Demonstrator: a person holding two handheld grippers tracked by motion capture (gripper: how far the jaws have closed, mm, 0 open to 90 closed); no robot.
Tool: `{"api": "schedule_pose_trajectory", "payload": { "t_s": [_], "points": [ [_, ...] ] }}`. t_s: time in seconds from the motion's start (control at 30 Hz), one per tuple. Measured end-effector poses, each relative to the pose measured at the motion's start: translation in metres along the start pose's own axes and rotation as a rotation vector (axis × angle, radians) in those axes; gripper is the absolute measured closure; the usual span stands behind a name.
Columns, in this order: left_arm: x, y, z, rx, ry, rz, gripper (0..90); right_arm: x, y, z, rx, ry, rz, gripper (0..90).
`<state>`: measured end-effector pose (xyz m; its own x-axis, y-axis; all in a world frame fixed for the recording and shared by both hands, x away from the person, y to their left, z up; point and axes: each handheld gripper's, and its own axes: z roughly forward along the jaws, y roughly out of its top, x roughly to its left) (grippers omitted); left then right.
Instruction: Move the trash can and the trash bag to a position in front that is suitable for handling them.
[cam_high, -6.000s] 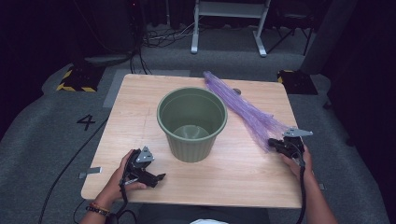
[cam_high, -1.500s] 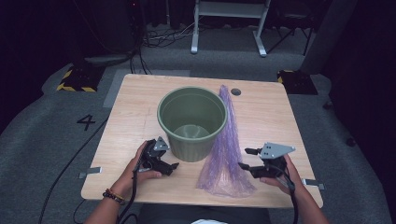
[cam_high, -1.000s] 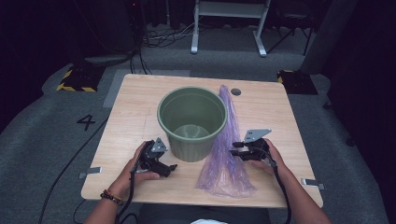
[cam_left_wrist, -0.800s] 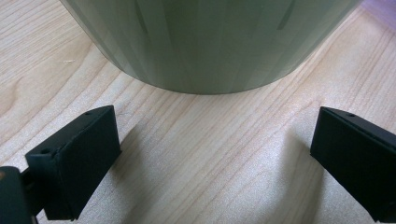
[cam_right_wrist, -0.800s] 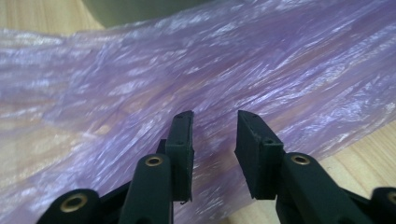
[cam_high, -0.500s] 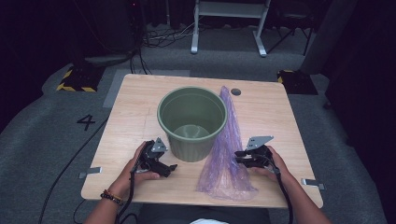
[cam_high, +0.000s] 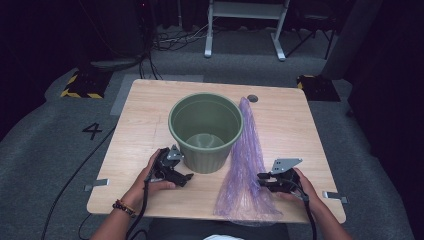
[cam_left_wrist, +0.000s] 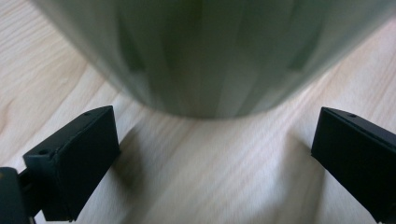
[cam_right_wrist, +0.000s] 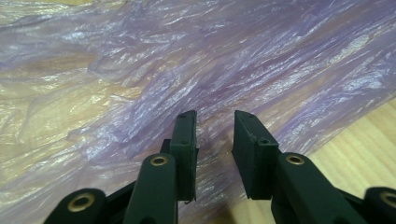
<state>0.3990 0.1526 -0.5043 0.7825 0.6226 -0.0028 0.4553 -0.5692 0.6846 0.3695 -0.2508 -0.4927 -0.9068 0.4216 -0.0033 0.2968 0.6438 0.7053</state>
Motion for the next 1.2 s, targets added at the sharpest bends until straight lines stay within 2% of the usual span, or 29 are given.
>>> {"api": "schedule_pose_trajectory", "payload": {
  "t_s": [0.17, 0.4, 0.5, 0.6, 0.63, 0.67, 0.73, 0.87, 1.0, 1.07, 1.1, 1.2],
  "points": [
    [0.003, 0.007, 0.006, -0.010, -0.010, 0.021, 4.2, 0.006, -0.002, -0.003, 0.009, -0.003, -0.005, 69.8],
    [-0.001, 0.032, 0.028, -0.012, -0.015, 0.031, 5.3, 0.013, 0.001, -0.001, 0.015, -0.018, -0.008, 69.6],
    [-0.004, 0.039, 0.035, -0.010, -0.007, 0.018, 5.3, 0.015, 0.005, 0.004, 0.008, -0.012, -0.003, 69.2],
    [-0.008, 0.039, 0.033, -0.003, -0.006, 0.007, 8.1, 0.017, 0.011, 0.010, 0.007, -0.007, -0.017, 67.5],
    [-0.011, 0.038, 0.029, 0.003, -0.011, 0.002, 12.4, 0.018, 0.012, 0.011, 0.007, -0.008, -0.021, 66.5],
    [-0.014, 0.036, 0.025, 0.001, -0.036, 0.003, 17.3, 0.019, 0.014, 0.013, 0.008, -0.009, -0.020, 65.7],
    [-0.021, 0.033, 0.015, -0.004, -0.120, 0.005, 16.3, 0.019, 0.017, 0.016, 0.008, -0.010, -0.023, 65.6],
    [-0.043, 0.030, -0.006, -0.076, -0.219, 0.036, 16.4, 0.021, 0.022, 0.021, 0.009, -0.006, -0.036, 65.9],
    [-0.069, 0.030, -0.005, -0.064, -0.298, 0.062, 15.9, 0.023, 0.027, 0.026, 0.010, -0.005, -0.034, 65.7],
    [-0.082, 0.031, 0.001, -0.039, -0.309, 0.076, 15.8, 0.025, 0.031, 0.029, 0.011, -0.011, -0.027, 65.4],
    [-0.088, 0.031, 0.004, -0.020, -0.300, 0.082, 15.8, 0.026, 0.032, 0.031, 0.008, -0.010, -0.030, 64.6],
    [-0.101, 0.030, 0.013, 0.040, -0.231, 0.141, 15.9, 0.028, 0.037, 0.037, 0.004, -0.016, -0.017, 60.2]
  ]
}}
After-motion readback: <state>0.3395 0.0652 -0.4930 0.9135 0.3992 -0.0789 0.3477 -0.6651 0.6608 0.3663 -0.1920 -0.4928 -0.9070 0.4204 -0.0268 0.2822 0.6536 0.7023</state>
